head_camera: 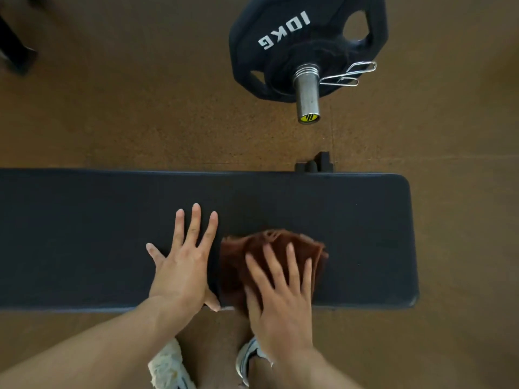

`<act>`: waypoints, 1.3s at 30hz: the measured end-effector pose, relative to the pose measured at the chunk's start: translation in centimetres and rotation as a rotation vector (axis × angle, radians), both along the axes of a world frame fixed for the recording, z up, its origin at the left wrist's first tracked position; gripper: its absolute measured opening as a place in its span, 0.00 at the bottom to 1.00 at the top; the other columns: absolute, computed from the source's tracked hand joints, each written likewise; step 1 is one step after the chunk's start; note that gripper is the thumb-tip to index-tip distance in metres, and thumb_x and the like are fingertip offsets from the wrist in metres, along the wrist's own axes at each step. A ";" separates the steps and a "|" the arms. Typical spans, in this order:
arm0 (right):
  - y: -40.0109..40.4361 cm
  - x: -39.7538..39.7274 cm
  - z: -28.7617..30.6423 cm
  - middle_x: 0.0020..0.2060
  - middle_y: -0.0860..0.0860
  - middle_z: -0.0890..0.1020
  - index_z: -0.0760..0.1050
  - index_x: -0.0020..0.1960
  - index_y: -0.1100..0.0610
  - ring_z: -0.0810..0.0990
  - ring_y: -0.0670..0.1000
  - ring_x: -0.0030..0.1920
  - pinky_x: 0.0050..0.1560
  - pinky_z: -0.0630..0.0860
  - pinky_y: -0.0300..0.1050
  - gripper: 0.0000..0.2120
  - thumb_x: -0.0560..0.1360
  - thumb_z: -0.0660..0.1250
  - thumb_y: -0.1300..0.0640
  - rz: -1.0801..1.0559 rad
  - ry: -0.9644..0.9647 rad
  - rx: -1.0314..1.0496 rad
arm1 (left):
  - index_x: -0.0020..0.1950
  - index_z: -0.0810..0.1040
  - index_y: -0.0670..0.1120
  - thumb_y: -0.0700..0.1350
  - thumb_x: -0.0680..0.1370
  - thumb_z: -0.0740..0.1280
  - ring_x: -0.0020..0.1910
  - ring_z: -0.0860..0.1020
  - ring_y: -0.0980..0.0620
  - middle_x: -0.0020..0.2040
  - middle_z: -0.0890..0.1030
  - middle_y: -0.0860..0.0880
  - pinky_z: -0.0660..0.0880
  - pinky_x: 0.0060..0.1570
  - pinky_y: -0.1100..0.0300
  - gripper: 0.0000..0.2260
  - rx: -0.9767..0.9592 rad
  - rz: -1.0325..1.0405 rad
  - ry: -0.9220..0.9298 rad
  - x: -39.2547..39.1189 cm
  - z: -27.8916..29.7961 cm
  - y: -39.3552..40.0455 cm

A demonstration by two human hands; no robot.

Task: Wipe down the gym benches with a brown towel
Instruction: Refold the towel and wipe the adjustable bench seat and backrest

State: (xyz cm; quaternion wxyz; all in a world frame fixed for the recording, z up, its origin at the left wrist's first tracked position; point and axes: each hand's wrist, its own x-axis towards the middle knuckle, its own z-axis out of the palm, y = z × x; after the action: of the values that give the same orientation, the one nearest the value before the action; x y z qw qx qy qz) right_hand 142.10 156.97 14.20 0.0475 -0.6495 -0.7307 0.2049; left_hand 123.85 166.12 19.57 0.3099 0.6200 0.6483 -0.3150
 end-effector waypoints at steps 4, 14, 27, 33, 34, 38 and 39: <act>-1.3 0.8 -0.2 0.83 0.42 0.59 0.63 0.80 0.38 0.52 0.59 0.84 0.77 0.55 0.72 0.30 0.79 0.63 0.42 0.118 0.008 -0.046 | 0.76 0.21 0.55 0.62 0.58 0.83 0.75 0.21 0.44 0.73 0.16 0.50 0.53 0.72 0.24 0.75 0.005 0.017 0.006 0.1 -0.3 0.0; 14.7 -1.5 -0.8 0.85 0.48 0.55 0.54 0.83 0.41 0.45 0.59 0.85 0.82 0.41 0.67 0.32 0.80 0.53 0.40 -0.141 -0.109 -0.017 | 0.76 0.22 0.55 0.60 0.57 0.84 0.76 0.24 0.42 0.76 0.20 0.49 0.50 0.70 0.21 0.75 0.084 0.016 -0.051 -0.3 -1.0 -0.3; 5.5 -5.3 1.6 0.84 0.40 0.39 0.42 0.83 0.35 0.30 0.50 0.82 0.81 0.30 0.60 0.37 0.79 0.50 0.26 -0.297 -0.071 -0.319 | 0.82 0.56 0.52 0.58 0.75 0.73 0.82 0.50 0.53 0.83 0.56 0.52 0.55 0.80 0.50 0.40 0.590 0.219 -0.640 -7.0 -1.5 -12.1; 13.7 -15.3 1.1 0.85 0.43 0.45 0.48 0.84 0.38 0.36 0.54 0.84 0.82 0.35 0.62 0.40 0.77 0.53 0.24 -0.154 -0.040 -0.185 | 0.77 0.68 0.50 0.55 0.81 0.63 0.78 0.60 0.58 0.78 0.66 0.54 0.53 0.76 0.61 0.25 0.766 0.644 -0.550 -11.0 -2.3 -16.6; 12.8 -16.7 0.8 0.85 0.43 0.47 0.50 0.84 0.38 0.38 0.54 0.84 0.82 0.36 0.61 0.39 0.78 0.54 0.25 -0.053 -0.051 -0.131 | 0.76 0.68 0.49 0.54 0.82 0.63 0.78 0.60 0.57 0.78 0.66 0.54 0.53 0.76 0.62 0.24 0.796 0.670 -0.548 -11.3 -2.3 -16.5; 5.1 -15.1 0.6 0.84 0.44 0.57 0.59 0.82 0.39 0.46 0.54 0.85 0.83 0.46 0.63 0.29 0.82 0.57 0.36 0.281 -0.008 0.009 | 0.76 0.69 0.46 0.53 0.84 0.61 0.78 0.64 0.52 0.77 0.68 0.50 0.59 0.77 0.55 0.22 0.850 0.616 -0.557 -10.4 -1.6 -15.2; 2.5 -13.3 0.4 0.84 0.43 0.58 0.60 0.82 0.39 0.46 0.53 0.85 0.83 0.48 0.63 0.28 0.83 0.57 0.38 0.326 -0.001 0.003 | 0.76 0.69 0.46 0.52 0.84 0.62 0.78 0.64 0.53 0.77 0.68 0.50 0.60 0.76 0.54 0.21 0.840 0.610 -0.570 -10.0 -1.3 -14.8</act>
State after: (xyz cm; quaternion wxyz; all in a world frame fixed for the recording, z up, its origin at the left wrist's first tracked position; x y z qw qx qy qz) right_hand 128.85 159.52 14.62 0.0143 -0.5223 -0.8267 0.2085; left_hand 113.88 151.28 18.22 0.2766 0.5354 0.7575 0.2510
